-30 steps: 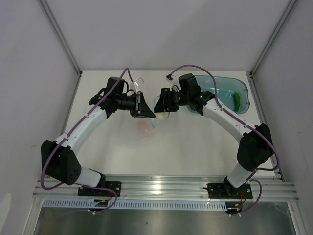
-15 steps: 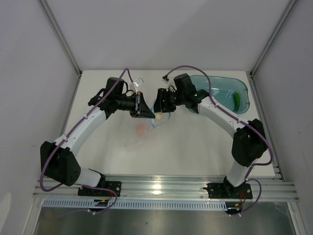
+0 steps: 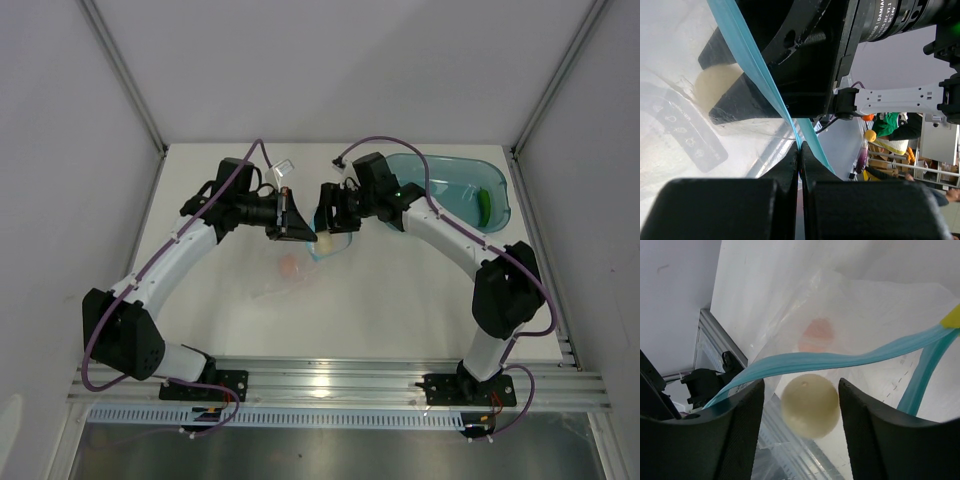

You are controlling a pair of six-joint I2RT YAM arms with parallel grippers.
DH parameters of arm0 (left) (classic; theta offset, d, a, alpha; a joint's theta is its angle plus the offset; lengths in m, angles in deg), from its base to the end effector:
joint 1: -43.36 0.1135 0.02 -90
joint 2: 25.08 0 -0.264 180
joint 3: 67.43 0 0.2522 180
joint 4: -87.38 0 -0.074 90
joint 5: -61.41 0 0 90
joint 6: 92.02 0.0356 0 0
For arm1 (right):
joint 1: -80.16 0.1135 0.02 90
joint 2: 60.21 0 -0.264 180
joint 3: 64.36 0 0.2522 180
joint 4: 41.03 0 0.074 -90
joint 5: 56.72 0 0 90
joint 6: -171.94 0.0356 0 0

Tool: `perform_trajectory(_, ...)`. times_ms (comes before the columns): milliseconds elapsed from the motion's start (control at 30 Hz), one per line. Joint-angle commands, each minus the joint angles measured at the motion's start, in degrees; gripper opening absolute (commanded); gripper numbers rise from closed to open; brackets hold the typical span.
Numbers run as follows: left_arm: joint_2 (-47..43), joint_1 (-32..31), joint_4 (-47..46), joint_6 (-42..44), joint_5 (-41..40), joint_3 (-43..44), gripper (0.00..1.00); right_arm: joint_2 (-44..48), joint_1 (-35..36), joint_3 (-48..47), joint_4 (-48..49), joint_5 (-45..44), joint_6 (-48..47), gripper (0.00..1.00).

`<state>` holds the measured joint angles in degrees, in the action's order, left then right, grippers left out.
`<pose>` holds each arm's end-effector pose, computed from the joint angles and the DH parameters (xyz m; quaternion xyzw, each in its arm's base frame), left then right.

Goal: Place the food in the zip-top bag and seal the zipper
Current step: Place the fake food in the zipper food storage bag, then pick up the fake vegetable from the bin.

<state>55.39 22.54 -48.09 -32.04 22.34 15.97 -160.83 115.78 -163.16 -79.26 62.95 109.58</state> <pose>0.2708 -0.1326 0.3227 0.1096 0.8350 -0.5131 0.1659 0.3157 0.2479 0.2974 -0.1688 0.8666 0.4117 0.2258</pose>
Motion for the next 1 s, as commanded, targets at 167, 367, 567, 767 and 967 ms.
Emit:
perform_trajectory(167,-2.3,0.3,-0.6,-0.4,0.6,0.0,0.01,0.3,0.4,-3.8,-2.2,-3.9,-1.2,0.70)
perform_trajectory(367,-2.6,0.3,-0.6,-0.4,0.3,-0.7,0.01,1.1,0.4,-4.1,-3.0,-5.0,-1.4,0.69)
perform_trajectory(567,-2.7,0.3,-0.4,-0.3,-0.3,-1.4,0.01,3.8,0.4,-3.8,-5.2,-7.3,-2.4,0.67)
perform_trajectory(767,-3.0,0.3,-1.4,-1.0,-0.5,-2.5,0.00,7.8,0.1,-1.9,-6.3,-11.1,-3.6,0.66)
perform_trajectory(967,-3.9,0.3,-1.6,-0.3,-2.9,-3.2,0.01,13.1,-1.3,1.0,-4.9,-14.4,-3.5,0.59)
